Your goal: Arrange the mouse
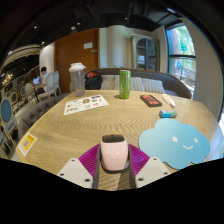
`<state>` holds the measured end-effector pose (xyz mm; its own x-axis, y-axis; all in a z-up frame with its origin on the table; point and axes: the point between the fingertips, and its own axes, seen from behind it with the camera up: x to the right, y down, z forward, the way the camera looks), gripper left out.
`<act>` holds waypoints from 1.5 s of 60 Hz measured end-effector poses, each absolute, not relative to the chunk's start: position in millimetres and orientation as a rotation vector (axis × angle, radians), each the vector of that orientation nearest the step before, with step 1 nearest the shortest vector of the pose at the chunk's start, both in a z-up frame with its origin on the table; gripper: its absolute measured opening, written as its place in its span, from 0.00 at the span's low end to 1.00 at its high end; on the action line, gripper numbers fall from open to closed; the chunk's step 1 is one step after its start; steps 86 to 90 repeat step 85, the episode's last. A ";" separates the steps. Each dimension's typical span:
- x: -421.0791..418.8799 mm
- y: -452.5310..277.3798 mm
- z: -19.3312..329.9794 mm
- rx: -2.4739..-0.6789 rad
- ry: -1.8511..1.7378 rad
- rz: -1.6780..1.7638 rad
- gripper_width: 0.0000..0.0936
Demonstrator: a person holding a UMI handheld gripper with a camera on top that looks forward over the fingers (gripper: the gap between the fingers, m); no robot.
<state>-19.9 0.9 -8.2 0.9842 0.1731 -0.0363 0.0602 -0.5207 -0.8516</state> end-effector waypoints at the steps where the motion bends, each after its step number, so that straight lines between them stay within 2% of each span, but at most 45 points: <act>1: -23.4 -0.6 -4.9 -2.113 -0.166 0.161 0.45; 5: -27.6 0.4 25.8 -2.040 -0.191 0.172 0.45; 14: 20.2 9.4 126.2 -1.847 -0.133 0.091 0.45; 19: 77.6 16.6 150.1 -1.809 -0.055 0.020 0.45; 24: 138.1 25.4 134.2 -1.859 0.033 -0.048 0.44; 32: 205.9 34.8 58.3 -2.022 0.121 -0.087 0.44; 37: 214.1 32.2 18.7 -2.092 0.118 -0.083 0.44; 46: 216.6 26.0 -7.8 -2.155 0.080 -0.063 0.45; 49: 215.8 25.6 -7.5 -2.157 0.075 -0.043 0.46; 51: 215.6 25.3 -7.4 -2.164 0.069 -0.036 0.52; 58: 215.9 24.8 -9.6 -2.187 0.080 0.010 0.62; 59: 214.6 25.2 -8.6 -2.186 0.079 0.017 0.72; 60: 213.6 24.9 -7.3 -2.183 0.074 0.026 0.74; 62: 212.1 24.1 -2.8 -2.169 0.068 0.039 0.90; 63: 212.4 23.5 -0.3 -2.160 0.070 0.041 0.92; 65: 212.9 19.9 5.0 -2.150 0.077 0.046 0.89; 75: 212.7 -28.9 39.6 -2.075 0.093 0.114 0.90; 85: 219.7 -103.9 44.0 -2.058 0.083 0.103 0.89; 90: 219.7 -103.9 44.0 -2.058 0.083 0.103 0.89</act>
